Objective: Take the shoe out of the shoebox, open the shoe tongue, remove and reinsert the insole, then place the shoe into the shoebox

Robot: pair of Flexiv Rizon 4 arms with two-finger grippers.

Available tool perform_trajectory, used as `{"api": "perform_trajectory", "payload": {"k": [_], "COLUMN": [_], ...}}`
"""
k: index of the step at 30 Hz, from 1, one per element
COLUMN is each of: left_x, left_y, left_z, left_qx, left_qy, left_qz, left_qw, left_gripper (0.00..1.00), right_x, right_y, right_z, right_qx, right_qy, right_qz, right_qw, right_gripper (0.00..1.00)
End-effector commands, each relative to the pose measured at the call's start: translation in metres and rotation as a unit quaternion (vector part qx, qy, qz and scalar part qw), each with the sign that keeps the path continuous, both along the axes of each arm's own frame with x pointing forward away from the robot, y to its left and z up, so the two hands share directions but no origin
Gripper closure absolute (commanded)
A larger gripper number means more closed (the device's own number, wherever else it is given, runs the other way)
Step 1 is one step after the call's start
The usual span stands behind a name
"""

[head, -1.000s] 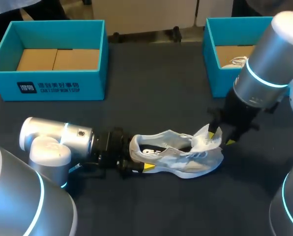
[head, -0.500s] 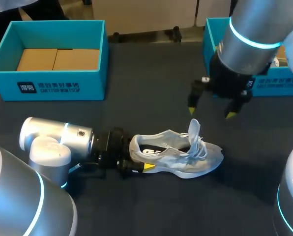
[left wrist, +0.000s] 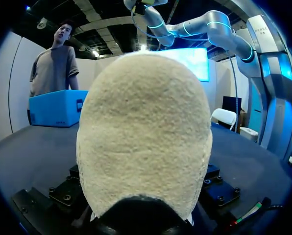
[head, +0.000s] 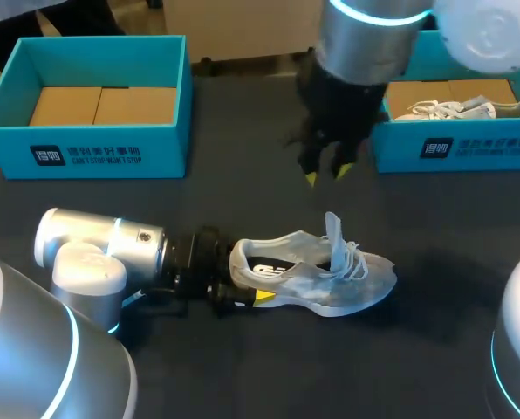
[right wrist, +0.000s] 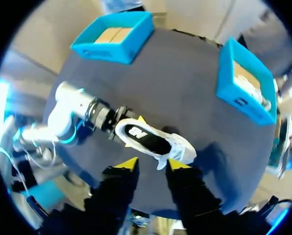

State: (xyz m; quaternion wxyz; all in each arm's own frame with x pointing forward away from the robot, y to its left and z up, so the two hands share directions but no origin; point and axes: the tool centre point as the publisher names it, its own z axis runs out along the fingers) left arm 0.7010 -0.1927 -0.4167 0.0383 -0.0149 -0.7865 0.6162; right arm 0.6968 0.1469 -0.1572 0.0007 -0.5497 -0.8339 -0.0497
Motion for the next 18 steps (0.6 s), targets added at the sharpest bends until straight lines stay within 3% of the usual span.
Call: {"api": "perform_trajectory", "payload": {"k": [1,12,18], "left_x": [0.001,0.001,0.001], "left_y": [0.0,0.0,0.0], "left_z": [-0.001,-0.001,-0.001], "left_qx": [0.0,0.0,0.0], "left_qy": [0.0,0.0,0.0], "left_qz": [0.0,0.0,0.0], "left_qw": [1.0,1.0,1.0], "left_gripper": [1.0,1.0,1.0], "right_x": [-0.002,-0.002,0.005], "right_y": [0.023,0.023,0.029], "right_z": [-0.009,-0.009,-0.046], "right_qx": [-0.106,-0.106,-0.095], "right_qy": [-0.044,-0.044,-0.039], "right_qz": [0.121,0.121,0.255], "right_qw": [0.986,0.986,0.962], "right_gripper": [1.0,1.0,1.0]}}
